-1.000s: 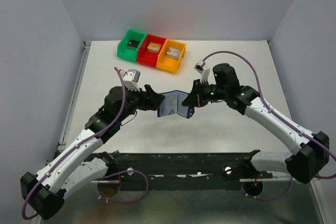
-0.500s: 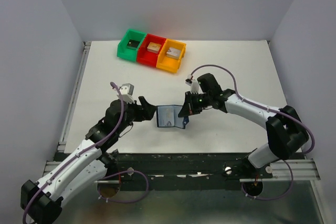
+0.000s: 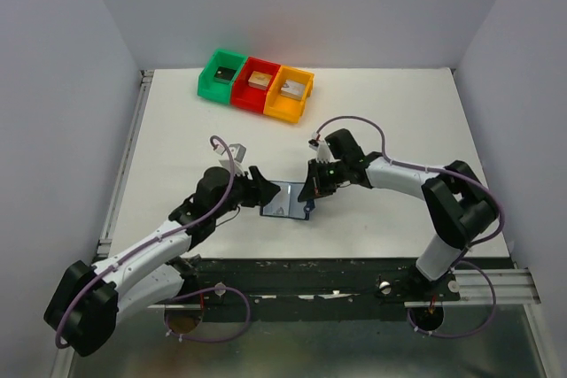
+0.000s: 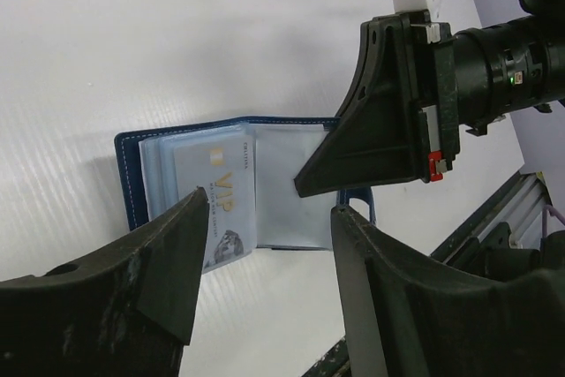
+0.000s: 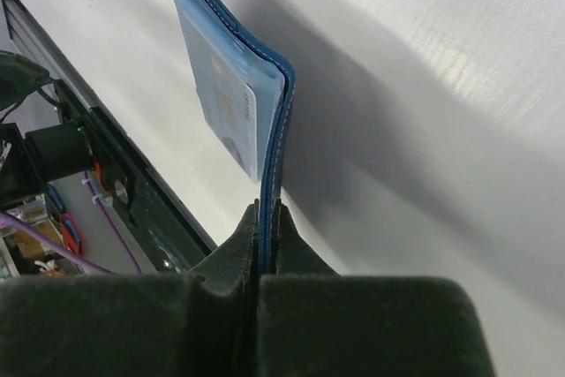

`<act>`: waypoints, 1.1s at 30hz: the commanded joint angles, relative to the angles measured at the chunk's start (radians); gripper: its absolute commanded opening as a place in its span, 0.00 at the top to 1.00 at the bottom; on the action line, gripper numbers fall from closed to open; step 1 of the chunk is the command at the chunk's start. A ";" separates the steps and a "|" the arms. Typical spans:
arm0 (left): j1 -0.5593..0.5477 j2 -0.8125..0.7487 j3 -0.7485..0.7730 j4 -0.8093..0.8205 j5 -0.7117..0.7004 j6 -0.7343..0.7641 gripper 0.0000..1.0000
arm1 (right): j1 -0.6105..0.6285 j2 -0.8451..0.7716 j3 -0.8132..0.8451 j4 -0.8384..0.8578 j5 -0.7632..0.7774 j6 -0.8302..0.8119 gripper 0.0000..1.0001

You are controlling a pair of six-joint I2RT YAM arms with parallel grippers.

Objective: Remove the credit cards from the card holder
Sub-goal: Place the card holder at the center of the board.

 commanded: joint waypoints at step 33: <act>0.000 0.238 0.046 0.098 -0.026 -0.068 0.45 | -0.053 -0.069 0.209 -0.363 0.333 -0.179 0.32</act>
